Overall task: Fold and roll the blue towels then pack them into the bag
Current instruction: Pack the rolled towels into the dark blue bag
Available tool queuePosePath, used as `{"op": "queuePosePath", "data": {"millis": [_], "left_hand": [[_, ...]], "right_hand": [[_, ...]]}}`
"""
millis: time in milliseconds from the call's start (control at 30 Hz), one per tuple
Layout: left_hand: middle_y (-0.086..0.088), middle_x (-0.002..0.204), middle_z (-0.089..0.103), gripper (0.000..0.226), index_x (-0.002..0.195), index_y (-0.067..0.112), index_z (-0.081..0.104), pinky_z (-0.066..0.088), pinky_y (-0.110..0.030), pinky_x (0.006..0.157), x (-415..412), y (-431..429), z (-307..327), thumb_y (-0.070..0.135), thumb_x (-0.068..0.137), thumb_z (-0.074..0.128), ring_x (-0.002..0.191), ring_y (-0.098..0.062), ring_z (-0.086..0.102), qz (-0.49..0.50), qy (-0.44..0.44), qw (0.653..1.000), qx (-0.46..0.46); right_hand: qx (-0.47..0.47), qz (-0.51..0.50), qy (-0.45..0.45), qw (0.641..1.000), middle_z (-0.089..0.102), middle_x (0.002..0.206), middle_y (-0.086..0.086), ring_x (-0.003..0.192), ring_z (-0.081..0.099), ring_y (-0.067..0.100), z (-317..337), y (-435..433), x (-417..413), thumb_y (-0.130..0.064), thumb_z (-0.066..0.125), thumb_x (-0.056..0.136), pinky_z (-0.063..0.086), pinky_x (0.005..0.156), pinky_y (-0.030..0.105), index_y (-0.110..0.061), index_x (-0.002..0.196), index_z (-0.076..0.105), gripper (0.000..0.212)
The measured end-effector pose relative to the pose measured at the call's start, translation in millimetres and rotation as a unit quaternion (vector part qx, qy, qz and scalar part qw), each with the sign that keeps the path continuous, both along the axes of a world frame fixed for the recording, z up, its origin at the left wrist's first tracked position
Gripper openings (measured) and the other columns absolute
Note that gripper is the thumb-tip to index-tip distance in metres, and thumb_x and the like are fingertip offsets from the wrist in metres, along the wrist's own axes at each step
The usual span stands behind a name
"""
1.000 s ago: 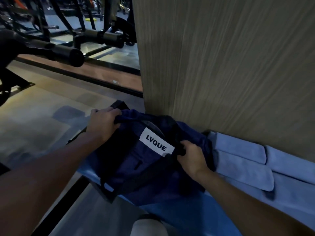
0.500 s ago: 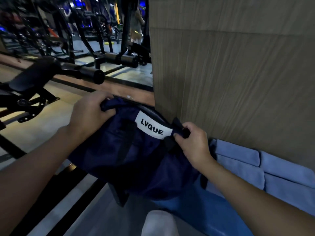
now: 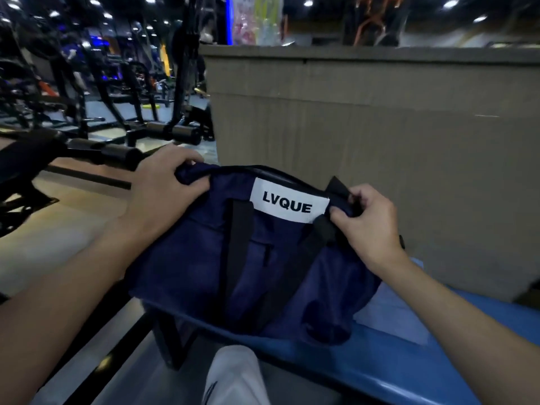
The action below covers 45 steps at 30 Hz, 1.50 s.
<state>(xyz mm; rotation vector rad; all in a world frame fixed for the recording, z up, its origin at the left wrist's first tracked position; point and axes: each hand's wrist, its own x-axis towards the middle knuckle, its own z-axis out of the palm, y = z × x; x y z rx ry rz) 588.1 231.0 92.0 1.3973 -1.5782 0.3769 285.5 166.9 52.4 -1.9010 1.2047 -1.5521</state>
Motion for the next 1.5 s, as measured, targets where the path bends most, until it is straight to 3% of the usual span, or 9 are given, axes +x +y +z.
{"op": "queuePosePath", "data": {"millis": [133,267,433,667,1000,1167,1267,1367,1500], "left_hand": [[0.0,0.089,0.063,0.021,0.094,0.018,0.069,0.042,-0.024,0.077,-65,-10,8,0.01,0.076,0.078,0.081,0.001,0.051,-0.039,0.028,0.999,-0.02],[0.0,0.089,0.064,0.021,0.092,0.022,0.067,0.047,-0.029,0.077,-142,-26,18,0.013,0.076,0.078,0.081,-0.011,0.057,-0.099,0.045,0.994,-0.026],[0.005,0.089,0.063,0.019,0.089,0.024,0.065,0.04,-0.006,0.07,-254,-49,13,0.015,0.077,0.076,0.08,-0.005,0.056,-0.196,0.104,0.975,0.001],[0.0,0.086,0.065,0.015,0.086,0.015,0.069,0.05,-0.029,0.072,-418,-89,-31,0.017,0.074,0.078,0.079,-0.011,0.06,-0.305,0.166,0.937,0.038],[0.0,0.091,0.062,0.019,0.089,0.02,0.064,0.039,-0.006,0.072,-550,-136,-107,0.016,0.077,0.078,0.083,0.003,0.055,-0.363,0.212,0.899,0.123],[0.001,0.093,0.056,0.018,0.092,0.017,0.065,0.045,-0.02,0.079,-546,-154,-173,0.016,0.079,0.078,0.084,-0.005,0.054,-0.34,0.143,0.905,0.21],[0.001,0.093,0.051,0.017,0.09,0.017,0.063,0.041,-0.014,0.076,-530,-157,-203,0.02,0.082,0.077,0.084,-0.011,0.053,-0.317,0.1,0.906,0.263],[0.003,0.096,0.047,0.016,0.092,0.018,0.061,0.038,-0.007,0.073,-518,-158,-223,0.024,0.085,0.074,0.082,-0.007,0.052,-0.332,0.059,0.896,0.29],[0.004,0.1,0.044,0.019,0.094,0.019,0.057,0.045,-0.022,0.073,-505,-160,-241,0.03,0.088,0.071,0.081,-0.009,0.052,-0.336,0.019,0.888,0.313]], "right_hand": [[-0.009,-0.062,-0.006,0.998,0.059,0.071,-0.005,0.067,0.052,0.008,14,15,-69,-0.006,0.073,0.074,0.044,0.063,0.022,-0.02,0.075,0.055,0.022],[-0.01,-0.132,-0.005,0.991,0.064,0.077,0.002,0.07,0.056,0.012,24,32,-149,-0.008,0.073,0.075,0.046,0.065,0.025,-0.02,0.077,0.056,0.021],[-0.004,-0.278,0.045,0.96,0.066,0.078,-0.007,0.077,0.062,0.016,22,48,-258,-0.017,0.073,0.077,0.052,0.074,0.033,-0.017,0.085,0.061,0.015],[0.01,-0.427,0.063,0.902,0.063,0.086,0.001,0.086,0.061,0.021,6,62,-400,-0.012,0.072,0.079,0.048,0.079,0.036,-0.013,0.091,0.06,0.017],[0.078,-0.494,0.062,0.864,0.058,0.091,0.001,0.085,0.052,0.015,-54,50,-510,-0.014,0.068,0.087,0.037,0.072,0.027,-0.009,0.101,0.06,0.017],[0.193,-0.479,0.152,0.843,0.07,0.099,0.01,0.1,0.061,0.033,-112,26,-529,-0.021,0.066,0.085,0.042,0.091,0.042,-0.015,0.102,0.066,0.018],[0.257,-0.458,0.259,0.811,0.065,0.112,0.008,0.118,0.05,0.03,-137,17,-524,-0.028,0.06,0.087,0.023,0.104,0.043,-0.018,0.108,0.063,0.024],[0.296,-0.451,0.362,0.76,0.045,0.139,0.003,0.143,0.017,0.027,-153,15,-518,-0.041,0.054,0.088,0.003,0.112,0.059,-0.021,0.124,0.052,0.042],[0.356,-0.423,0.416,0.722,0.02,0.154,-0.003,0.146,-0.008,0.032,-173,19,-506,-0.064,0.048,0.082,0.0,0.104,0.074,-0.035,0.136,0.036,0.062]]}}
